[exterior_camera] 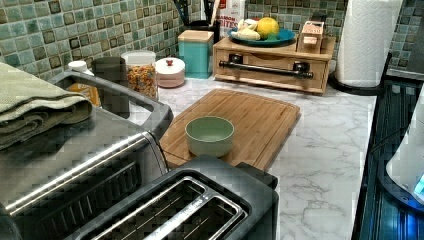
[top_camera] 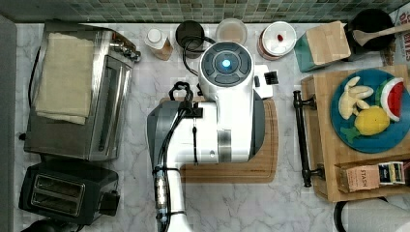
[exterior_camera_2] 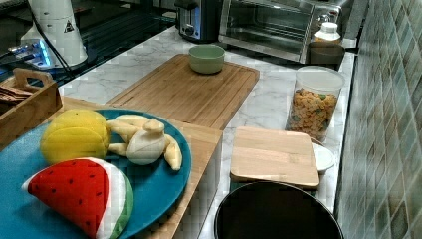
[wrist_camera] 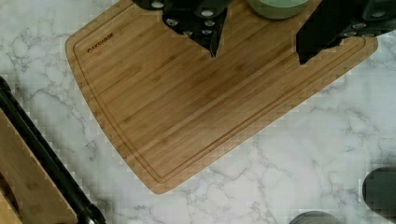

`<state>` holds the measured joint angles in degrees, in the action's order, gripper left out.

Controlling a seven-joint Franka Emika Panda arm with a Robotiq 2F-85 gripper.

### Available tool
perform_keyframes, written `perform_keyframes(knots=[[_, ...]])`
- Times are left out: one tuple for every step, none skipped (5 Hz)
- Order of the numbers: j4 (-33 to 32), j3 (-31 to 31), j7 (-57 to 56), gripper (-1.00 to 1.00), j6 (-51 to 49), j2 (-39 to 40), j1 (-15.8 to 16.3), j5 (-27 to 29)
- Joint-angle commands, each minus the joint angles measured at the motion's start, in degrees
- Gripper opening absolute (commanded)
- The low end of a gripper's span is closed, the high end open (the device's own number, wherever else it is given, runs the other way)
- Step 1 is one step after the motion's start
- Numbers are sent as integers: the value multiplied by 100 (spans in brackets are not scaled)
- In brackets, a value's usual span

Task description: Open the drawer.

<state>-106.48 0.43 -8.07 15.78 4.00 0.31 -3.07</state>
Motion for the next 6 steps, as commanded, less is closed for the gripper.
perform_keyframes(knots=[[-59,6,-2,100,1,0,-6,-21],[-371,12,-509,100,55,-149,-34,-235],[-1563,-113,-1419,100,1059,-846,-131,-481],[-1565,-217,-2259,100,910,-786,-281,-589],[-1806,-413,-3138,100,1201,-837,-373,-801],[-2325,-659,-4052,100,2138,-862,-529,-1119]])
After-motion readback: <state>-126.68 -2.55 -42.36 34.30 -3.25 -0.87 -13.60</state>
